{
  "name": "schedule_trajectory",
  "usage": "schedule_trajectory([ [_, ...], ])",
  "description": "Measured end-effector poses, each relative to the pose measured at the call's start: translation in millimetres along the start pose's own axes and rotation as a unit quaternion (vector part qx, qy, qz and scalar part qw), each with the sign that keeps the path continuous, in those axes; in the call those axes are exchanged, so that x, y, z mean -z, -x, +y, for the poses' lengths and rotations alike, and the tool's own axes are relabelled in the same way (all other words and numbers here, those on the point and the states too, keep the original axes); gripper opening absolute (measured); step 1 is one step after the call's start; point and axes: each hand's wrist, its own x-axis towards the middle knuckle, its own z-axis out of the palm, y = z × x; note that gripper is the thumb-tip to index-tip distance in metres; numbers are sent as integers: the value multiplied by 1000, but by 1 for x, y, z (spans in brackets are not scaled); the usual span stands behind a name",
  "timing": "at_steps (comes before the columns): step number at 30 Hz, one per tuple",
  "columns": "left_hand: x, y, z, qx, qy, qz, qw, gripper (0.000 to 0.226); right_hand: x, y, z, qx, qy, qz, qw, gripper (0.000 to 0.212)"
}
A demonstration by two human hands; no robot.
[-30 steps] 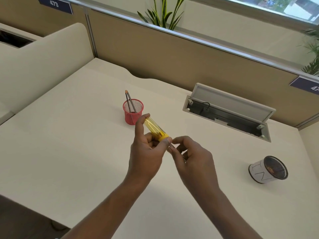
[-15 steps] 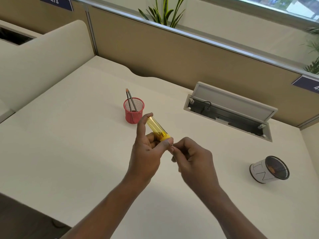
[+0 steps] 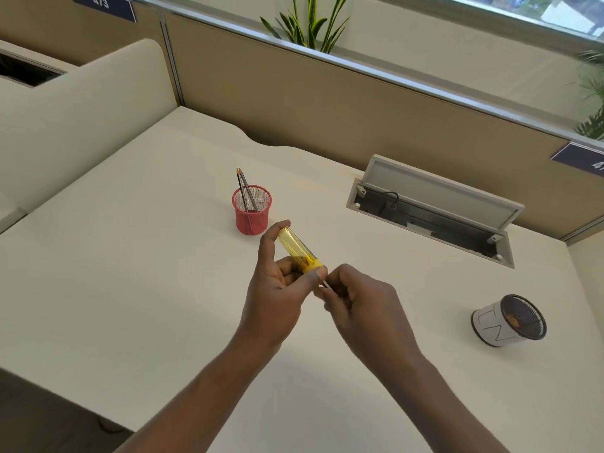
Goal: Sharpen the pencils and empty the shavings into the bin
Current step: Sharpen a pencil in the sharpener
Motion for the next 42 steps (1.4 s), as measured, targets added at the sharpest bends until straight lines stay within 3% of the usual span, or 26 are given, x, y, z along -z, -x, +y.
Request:
schedule_trajectory([
  [2, 0, 1, -3, 2, 2, 2, 1000, 74, -2, 2, -1, 3, 8, 11, 1000, 14],
  [10, 1, -3, 5, -9, 47, -8, 999, 75, 0, -1, 2, -118, -167, -74, 976, 25],
  [16, 12, -16, 18, -2, 82, 26, 996, 82, -4, 6, 4, -146, -245, -58, 957, 23],
  [24, 14, -13, 11, 29, 125, 15, 992, 57, -6, 4, 1, -174, -348, -66, 919, 25],
  [27, 15, -12, 12, 36, 128, 4, 991, 56, -7, 4, 0, -144, -317, -39, 937, 15],
  [31, 15, -12, 14, 36, 131, -13, 991, 58, -11, 5, -1, -91, -189, 31, 977, 6],
  [42, 5, -1, 8, -31, 25, -33, 999, 79, -6, 0, -7, -40, -59, 65, 995, 8],
])
